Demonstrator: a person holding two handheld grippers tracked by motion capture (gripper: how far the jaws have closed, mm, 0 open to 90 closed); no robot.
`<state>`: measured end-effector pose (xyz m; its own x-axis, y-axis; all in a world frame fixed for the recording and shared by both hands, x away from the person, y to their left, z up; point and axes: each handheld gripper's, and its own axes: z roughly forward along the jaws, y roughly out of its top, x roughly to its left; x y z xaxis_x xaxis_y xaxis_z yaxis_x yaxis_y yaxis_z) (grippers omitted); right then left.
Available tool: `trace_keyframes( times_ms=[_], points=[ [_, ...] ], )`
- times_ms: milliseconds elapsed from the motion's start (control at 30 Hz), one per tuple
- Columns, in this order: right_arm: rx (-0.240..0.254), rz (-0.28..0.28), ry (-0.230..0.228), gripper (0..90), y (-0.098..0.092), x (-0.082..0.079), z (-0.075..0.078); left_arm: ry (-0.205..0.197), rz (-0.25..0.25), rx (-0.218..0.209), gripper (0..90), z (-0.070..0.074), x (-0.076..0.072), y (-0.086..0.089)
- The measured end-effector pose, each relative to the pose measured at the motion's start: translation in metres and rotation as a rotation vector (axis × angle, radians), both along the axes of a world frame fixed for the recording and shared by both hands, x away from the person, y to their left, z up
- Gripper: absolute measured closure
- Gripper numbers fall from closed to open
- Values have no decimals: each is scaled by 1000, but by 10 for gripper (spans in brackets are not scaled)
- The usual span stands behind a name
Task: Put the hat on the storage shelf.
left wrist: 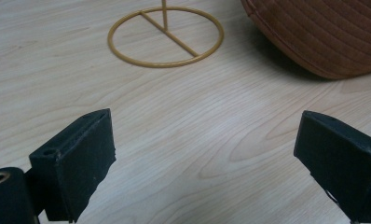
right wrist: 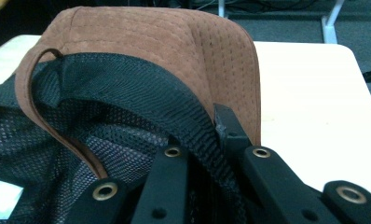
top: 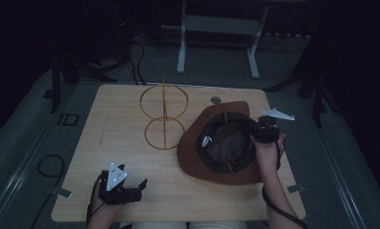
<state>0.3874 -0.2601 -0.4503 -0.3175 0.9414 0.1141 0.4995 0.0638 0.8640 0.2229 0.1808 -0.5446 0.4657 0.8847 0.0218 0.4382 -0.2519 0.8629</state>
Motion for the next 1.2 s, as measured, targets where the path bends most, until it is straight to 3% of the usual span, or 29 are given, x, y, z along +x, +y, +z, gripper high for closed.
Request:
trace_keyframes(
  times_ms=[200,267,467,600,767,1100,1200],
  points=[
    [24,35,-11,842,1,-16,0,-8,-39,2,57,19,10,-19],
    [45,49,-11,842,2,-21,-1,-35,-57,39,57,25,14,-31],
    [52,77,-12,842,11,-34,-6,-33,-133,41,57,45,26,-60],
    [52,87,-13,842,15,-39,-6,-18,-165,19,57,59,38,-79],
    [38,103,-16,842,20,-42,-5,-31,-175,67,59,71,52,-106],
    [27,106,-26,842,25,-44,-4,-69,-187,71,67,84,83,-151],
    [29,103,-30,842,25,-46,-4,-74,-180,79,114,84,89,-160]
  ],
)
